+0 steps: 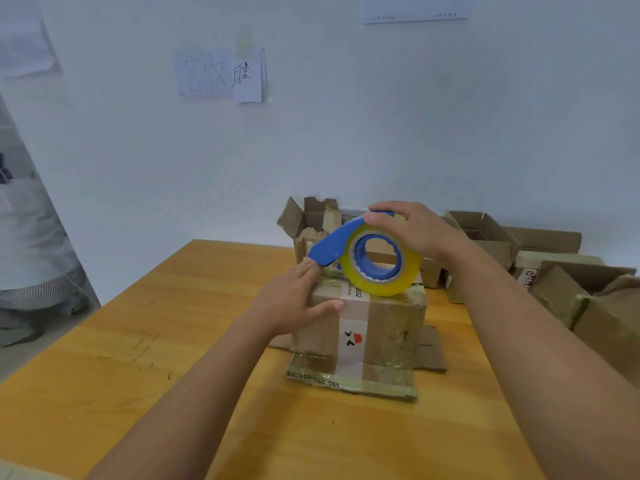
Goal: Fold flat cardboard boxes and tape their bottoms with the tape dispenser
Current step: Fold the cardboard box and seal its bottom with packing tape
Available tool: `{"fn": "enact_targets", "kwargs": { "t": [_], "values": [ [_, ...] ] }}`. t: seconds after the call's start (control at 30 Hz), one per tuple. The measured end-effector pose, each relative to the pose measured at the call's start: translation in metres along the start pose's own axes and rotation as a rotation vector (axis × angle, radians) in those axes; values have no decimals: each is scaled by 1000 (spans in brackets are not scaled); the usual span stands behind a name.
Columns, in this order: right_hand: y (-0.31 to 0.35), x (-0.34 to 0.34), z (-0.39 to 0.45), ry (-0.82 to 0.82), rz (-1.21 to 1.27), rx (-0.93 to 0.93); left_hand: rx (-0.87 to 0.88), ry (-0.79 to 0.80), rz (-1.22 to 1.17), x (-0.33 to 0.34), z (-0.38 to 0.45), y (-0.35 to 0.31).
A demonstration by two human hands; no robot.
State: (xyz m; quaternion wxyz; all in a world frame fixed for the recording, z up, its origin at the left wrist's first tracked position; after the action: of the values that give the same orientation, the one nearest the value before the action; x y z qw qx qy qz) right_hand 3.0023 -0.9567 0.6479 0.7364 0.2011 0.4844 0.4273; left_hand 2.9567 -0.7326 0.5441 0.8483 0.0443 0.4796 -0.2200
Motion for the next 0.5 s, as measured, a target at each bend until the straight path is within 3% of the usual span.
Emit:
{"fn": "enact_targets", "kwargs": {
  "t": [0.2, 0.37, 0.5],
  "values": [
    [4, -20, -2, 60, 12, -30, 26, 47, 63, -3, 1, 3],
    [-14, -66, -16, 24, 35, 5, 53, 122, 69, -8, 4, 11],
    [-22, -64, -33, -41, 92, 21, 122, 189, 84, -9, 11, 14]
  ]
}}
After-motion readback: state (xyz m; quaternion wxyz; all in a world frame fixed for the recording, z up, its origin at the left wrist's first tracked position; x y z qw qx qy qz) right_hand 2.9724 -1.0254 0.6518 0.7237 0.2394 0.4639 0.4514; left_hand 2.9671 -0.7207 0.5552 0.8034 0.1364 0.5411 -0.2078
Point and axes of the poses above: each hand's wrist, its own z-axis towards the middle knuckle, its own x-axis out of the palm, y = z × x, the point moved 4 cm from there along z, towards the middle knuckle, and after that the axes turned 12 degrees about -y, right-handed, at the moved point
